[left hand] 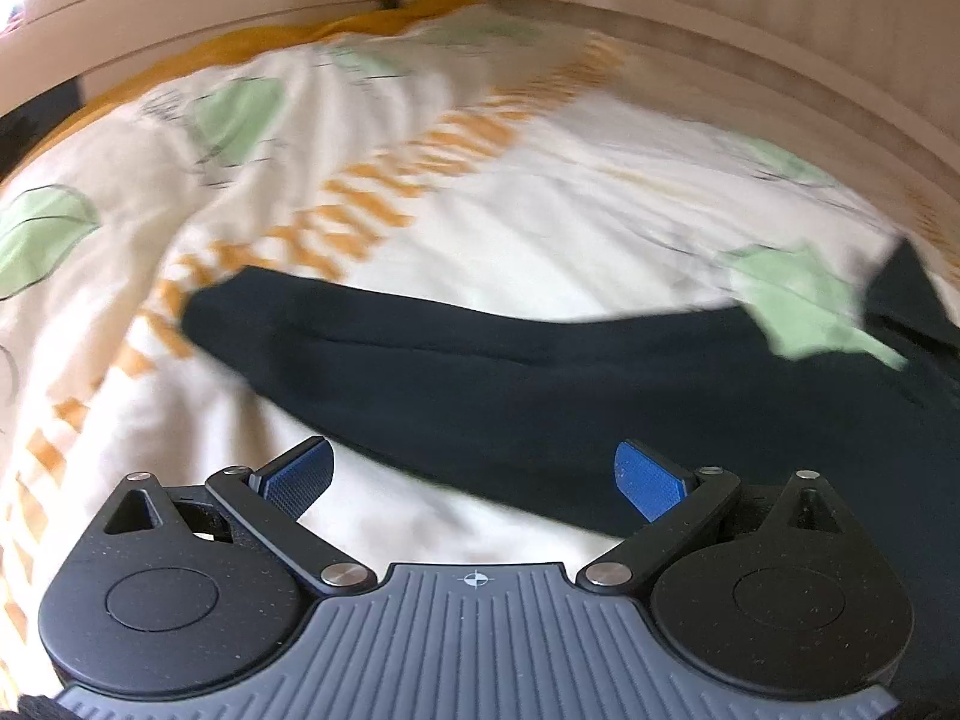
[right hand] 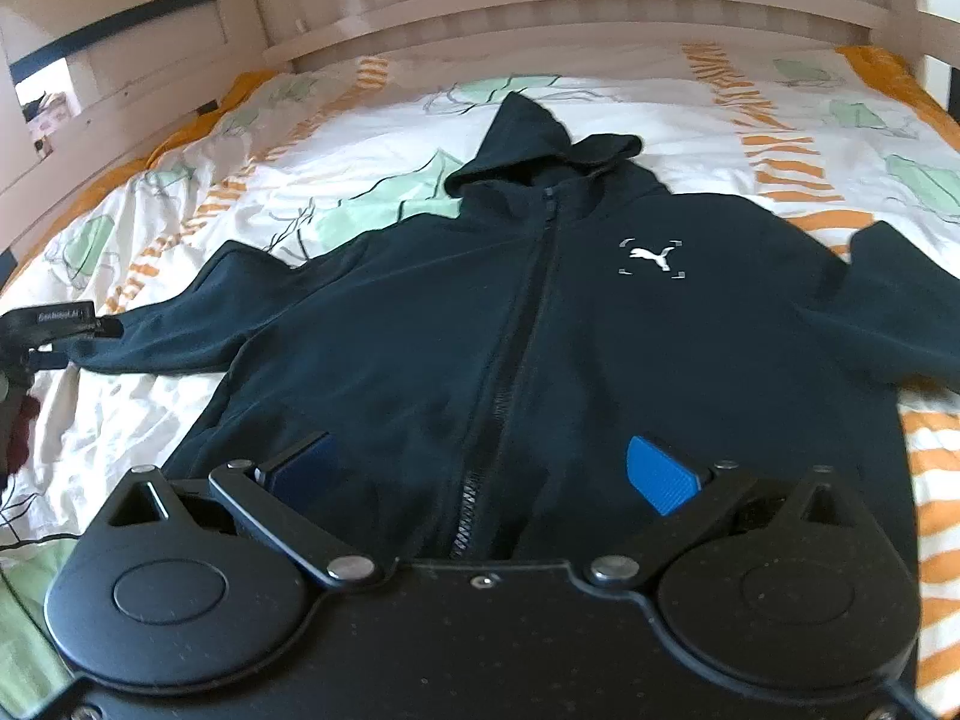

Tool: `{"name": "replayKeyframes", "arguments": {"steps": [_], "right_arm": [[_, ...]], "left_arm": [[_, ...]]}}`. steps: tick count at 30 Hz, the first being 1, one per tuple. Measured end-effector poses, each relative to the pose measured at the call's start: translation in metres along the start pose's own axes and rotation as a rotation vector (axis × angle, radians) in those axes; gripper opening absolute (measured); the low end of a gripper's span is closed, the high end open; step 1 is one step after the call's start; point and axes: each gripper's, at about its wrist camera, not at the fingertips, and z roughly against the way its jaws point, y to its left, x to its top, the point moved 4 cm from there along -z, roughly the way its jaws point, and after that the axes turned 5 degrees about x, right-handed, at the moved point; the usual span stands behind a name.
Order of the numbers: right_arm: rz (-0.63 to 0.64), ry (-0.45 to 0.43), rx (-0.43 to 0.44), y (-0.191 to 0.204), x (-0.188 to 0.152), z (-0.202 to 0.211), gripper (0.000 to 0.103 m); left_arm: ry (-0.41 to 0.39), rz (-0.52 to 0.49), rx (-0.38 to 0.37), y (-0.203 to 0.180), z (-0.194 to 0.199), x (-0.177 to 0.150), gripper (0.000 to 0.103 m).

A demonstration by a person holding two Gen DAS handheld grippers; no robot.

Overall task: Fold large clothes
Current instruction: 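Reach the left tool to a hoodie sleeve cuff and close on it, then lift the sleeve with the left tool, lay it across the body, open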

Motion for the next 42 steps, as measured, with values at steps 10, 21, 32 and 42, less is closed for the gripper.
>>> {"name": "replayKeyframes", "arguments": {"steps": [10, 21, 32, 42], "right_arm": [[0.020, 0.057, 0.021, 0.008, -0.001, -0.028, 0.102], [0.023, 0.125, 0.013, 0.007, -0.014, -0.047, 0.102], [0.059, 0.120, 0.005, -0.003, -0.016, -0.043, 0.102], [0.042, 0.111, -0.026, -0.031, -0.017, -0.016, 0.102]], "left_arm": [[0.081, 0.048, 0.144, 0.062, -0.070, 0.023, 0.101], [0.019, 0.102, 0.097, 0.073, -0.087, 0.034, 0.030], [-0.216, -0.095, -0.040, 0.013, 0.004, 0.084, 0.014], [-0.341, -0.203, -0.298, -0.101, 0.107, 0.124, 0.014]]}}
